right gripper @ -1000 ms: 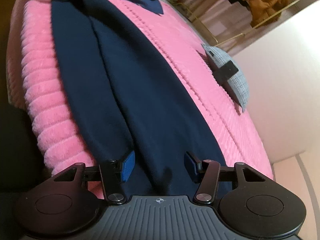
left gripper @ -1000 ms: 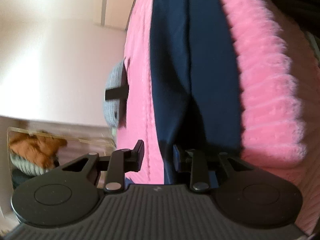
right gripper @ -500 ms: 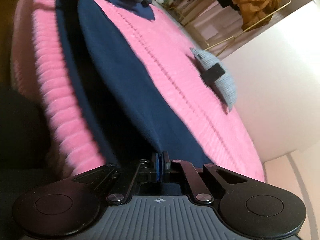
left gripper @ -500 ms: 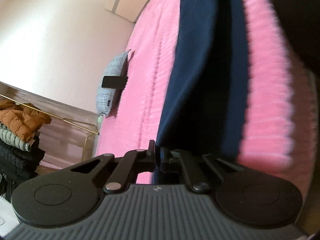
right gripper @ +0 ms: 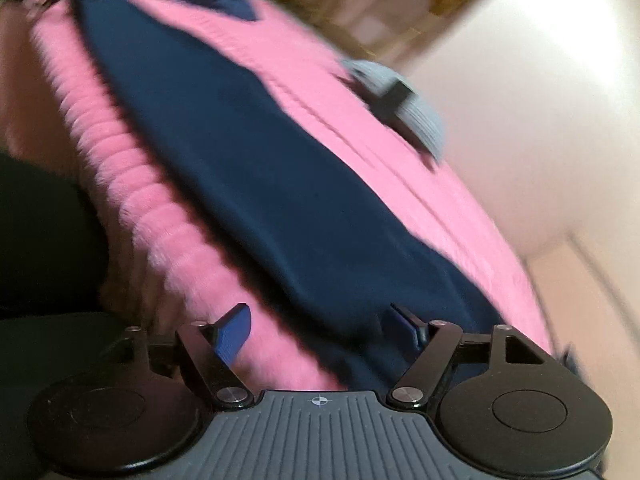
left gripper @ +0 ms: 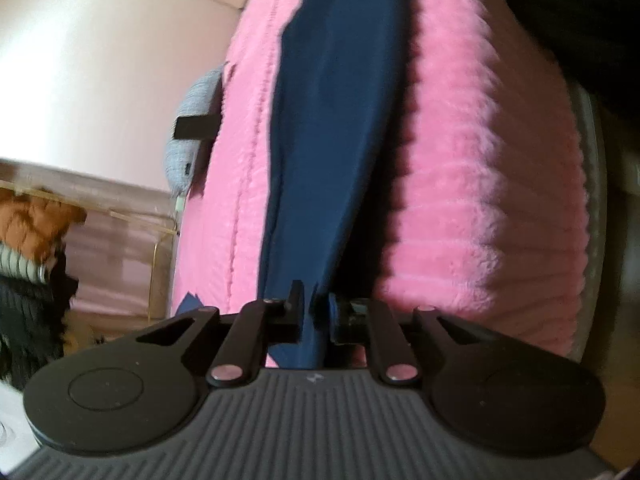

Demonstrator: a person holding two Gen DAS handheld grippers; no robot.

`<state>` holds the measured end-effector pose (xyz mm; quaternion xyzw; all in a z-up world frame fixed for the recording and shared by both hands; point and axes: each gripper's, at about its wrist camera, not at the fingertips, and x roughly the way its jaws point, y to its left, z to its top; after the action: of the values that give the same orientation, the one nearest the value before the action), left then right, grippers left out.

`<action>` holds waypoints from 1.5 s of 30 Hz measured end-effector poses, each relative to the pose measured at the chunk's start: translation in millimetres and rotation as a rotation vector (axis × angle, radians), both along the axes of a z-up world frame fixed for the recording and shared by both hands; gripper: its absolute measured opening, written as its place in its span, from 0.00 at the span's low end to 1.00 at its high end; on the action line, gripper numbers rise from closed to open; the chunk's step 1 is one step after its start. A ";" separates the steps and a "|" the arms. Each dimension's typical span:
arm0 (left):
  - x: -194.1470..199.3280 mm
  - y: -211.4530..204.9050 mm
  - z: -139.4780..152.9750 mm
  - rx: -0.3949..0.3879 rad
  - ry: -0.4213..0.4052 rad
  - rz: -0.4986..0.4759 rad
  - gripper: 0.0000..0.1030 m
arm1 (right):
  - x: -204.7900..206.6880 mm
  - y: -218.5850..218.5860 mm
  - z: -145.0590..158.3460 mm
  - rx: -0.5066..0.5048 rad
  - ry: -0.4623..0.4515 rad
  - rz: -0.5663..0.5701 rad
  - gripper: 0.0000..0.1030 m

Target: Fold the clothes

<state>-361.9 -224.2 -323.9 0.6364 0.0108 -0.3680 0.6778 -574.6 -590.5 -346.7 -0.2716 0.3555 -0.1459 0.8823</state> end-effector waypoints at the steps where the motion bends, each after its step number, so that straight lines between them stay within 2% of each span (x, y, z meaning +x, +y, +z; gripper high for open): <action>1: -4.0 -0.8 4.8 -0.011 0.010 0.004 0.13 | -8.1 -8.5 2.7 0.031 -0.021 -0.056 0.71; 5: -29.6 -18.0 26.1 -0.084 0.058 -0.035 0.16 | -43.1 -58.4 13.8 0.120 -0.118 -0.310 0.71; 7: -37.9 -44.0 35.1 -0.115 0.080 -0.090 0.18 | -54.6 -89.0 20.9 0.153 -0.141 -0.408 0.61; 8: -42.0 -57.3 39.6 -0.130 0.091 -0.118 0.19 | -57.5 -102.1 22.5 0.168 -0.150 -0.438 0.53; 12: -67.2 -117.3 41.7 -0.152 0.119 -0.246 0.23 | -69.3 -154.7 28.8 0.232 -0.184 -0.559 0.51; 15: -87.4 -156.6 37.8 -0.151 0.128 -0.332 0.24 | -96.0 -205.2 36.6 0.537 -0.383 -0.759 0.51; 17: -97.2 -178.7 33.7 -0.150 0.136 -0.367 0.24 | -110.1 -230.6 35.7 0.710 -0.508 -0.839 0.51; 19: -99.4 -197.6 29.6 -0.140 0.149 -0.382 0.24 | -113.0 -250.3 36.0 0.796 -0.592 -0.859 0.51; 20: -100.3 -207.1 27.5 -0.135 0.156 -0.389 0.24 | -114.4 -260.1 36.3 0.839 -0.633 -0.867 0.43; 21: -100.5 -212.4 24.0 -0.120 0.162 -0.391 0.24 | -114.3 -267.2 38.6 0.857 -0.645 -0.860 0.15; 22: -100.7 -216.9 20.2 -0.103 0.167 -0.391 0.23 | -114.2 -274.4 41.0 0.875 -0.657 -0.853 0.01; 23: -100.8 -221.5 16.4 -0.086 0.172 -0.391 0.23 | -114.2 -281.4 43.4 0.892 -0.669 -0.847 0.00; 25: -98.0 -228.2 10.3 -0.063 0.176 -0.390 0.21 | -118.6 -286.2 56.5 0.833 -0.671 -0.852 0.00; 26: -94.5 -229.9 8.2 -0.058 0.175 -0.389 0.21 | -122.5 -286.9 65.1 0.772 -0.688 -0.853 0.00; 28: -90.7 -230.8 7.6 -0.063 0.188 -0.377 0.21 | -128.0 -295.6 70.5 0.772 -0.704 -0.848 0.01; 32: -86.4 -228.9 8.7 -0.074 0.207 -0.352 0.20 | -105.9 -289.7 45.5 0.710 -0.536 -0.867 0.01; 36: -83.6 -222.7 12.7 -0.088 0.223 -0.318 0.21 | -107.4 -263.2 36.6 0.663 -0.548 -0.918 0.01; 40: -67.7 -211.5 23.3 -0.134 0.281 -0.235 0.23 | -105.4 -225.7 46.7 0.601 -0.535 -0.868 0.02; 45: -42.7 -205.2 38.2 -0.220 0.373 -0.115 0.24 | -86.2 -197.5 56.8 0.627 -0.521 -0.736 0.02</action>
<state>-404.6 -429.4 -285.7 0.4791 0.0591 -0.5164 0.7073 -660.8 -788.0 -289.9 0.1918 0.2232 -0.3943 0.8706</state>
